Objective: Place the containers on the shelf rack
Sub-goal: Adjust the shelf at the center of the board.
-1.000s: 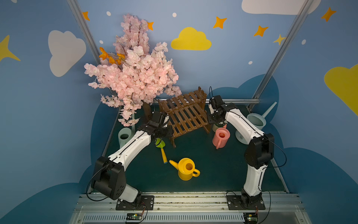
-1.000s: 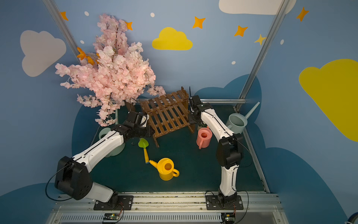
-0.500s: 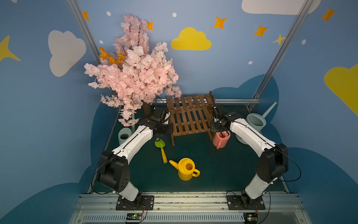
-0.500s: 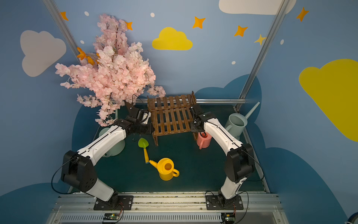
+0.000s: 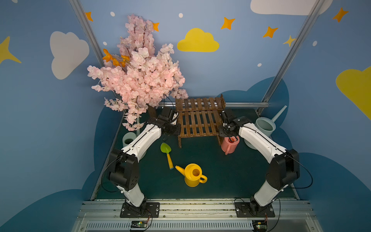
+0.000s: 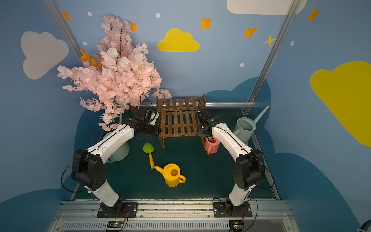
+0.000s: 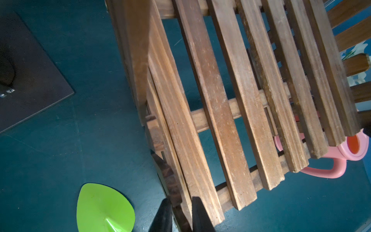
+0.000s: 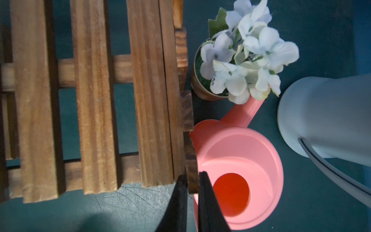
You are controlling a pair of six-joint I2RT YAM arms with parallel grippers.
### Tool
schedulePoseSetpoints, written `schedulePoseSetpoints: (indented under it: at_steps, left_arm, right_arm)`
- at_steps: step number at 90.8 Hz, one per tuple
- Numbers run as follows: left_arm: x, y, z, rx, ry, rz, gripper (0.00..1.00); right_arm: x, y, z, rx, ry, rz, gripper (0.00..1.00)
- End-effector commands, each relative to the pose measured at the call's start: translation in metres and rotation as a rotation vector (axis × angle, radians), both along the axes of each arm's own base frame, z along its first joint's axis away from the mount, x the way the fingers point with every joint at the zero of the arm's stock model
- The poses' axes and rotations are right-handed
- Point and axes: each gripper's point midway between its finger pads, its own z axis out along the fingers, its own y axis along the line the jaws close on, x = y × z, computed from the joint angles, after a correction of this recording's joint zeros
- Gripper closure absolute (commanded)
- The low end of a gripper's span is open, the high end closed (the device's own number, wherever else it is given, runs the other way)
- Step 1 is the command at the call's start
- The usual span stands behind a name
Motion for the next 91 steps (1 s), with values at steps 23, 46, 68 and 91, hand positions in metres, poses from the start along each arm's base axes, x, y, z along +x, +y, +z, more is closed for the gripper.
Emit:
schedulePoseSetpoints:
  at_steps: [23,46,68,91]
  left_arm:
    - [-0.014,-0.028,0.002,-0.048,0.036,-0.155,0.56]
    - [-0.025,-0.021,0.029,-0.044,-0.022,-0.173,0.33]
    - [-0.035,-0.012,0.028,-0.015,-0.028,-0.16,0.24]
    - [-0.022,-0.004,-0.002,0.043,0.019,-0.131,0.38]
  right_arm:
    - [0.003,0.029,0.031,0.147,-0.07,0.043,0.69]
    - [-0.01,0.019,0.061,0.154,-0.145,0.029,0.53]
    - [-0.053,-0.016,0.068,0.113,-0.172,-0.031,0.4]
    - [-0.112,-0.06,0.052,0.088,-0.199,-0.104,0.35]
